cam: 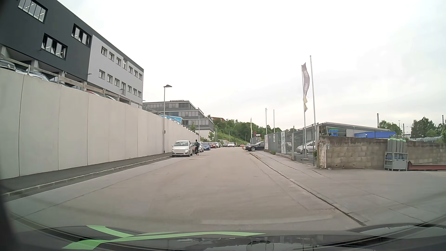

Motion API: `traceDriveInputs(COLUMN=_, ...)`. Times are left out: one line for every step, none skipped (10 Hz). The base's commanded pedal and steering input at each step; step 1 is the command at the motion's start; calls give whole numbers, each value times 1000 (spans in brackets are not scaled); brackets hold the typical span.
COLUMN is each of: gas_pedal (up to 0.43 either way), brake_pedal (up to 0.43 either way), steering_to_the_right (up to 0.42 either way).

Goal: Follow the waypoints while adhering to traffic rules and regulations

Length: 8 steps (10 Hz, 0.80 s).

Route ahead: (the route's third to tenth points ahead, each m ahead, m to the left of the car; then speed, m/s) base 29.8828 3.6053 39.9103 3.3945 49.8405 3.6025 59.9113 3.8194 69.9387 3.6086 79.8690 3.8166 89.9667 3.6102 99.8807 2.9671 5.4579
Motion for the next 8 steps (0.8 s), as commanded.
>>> traceDriveInputs(gas_pedal=130, brake_pedal=0, steering_to_the_right=8)
traceDriveInputs(gas_pedal=130, brake_pedal=0, steering_to_the_right=8)
traceDriveInputs(gas_pedal=130, brake_pedal=0, steering_to_the_right=8)
traceDriveInputs(gas_pedal=130, brake_pedal=0, steering_to_the_right=8)
traceDriveInputs(gas_pedal=130, brake_pedal=0, steering_to_the_right=8)
traceDriveInputs(gas_pedal=130, brake_pedal=0, steering_to_the_right=8)
traceDriveInputs(gas_pedal=130, brake_pedal=0, steering_to_the_right=8)
traceDriveInputs(gas_pedal=130, brake_pedal=0, steering_to_the_right=8)
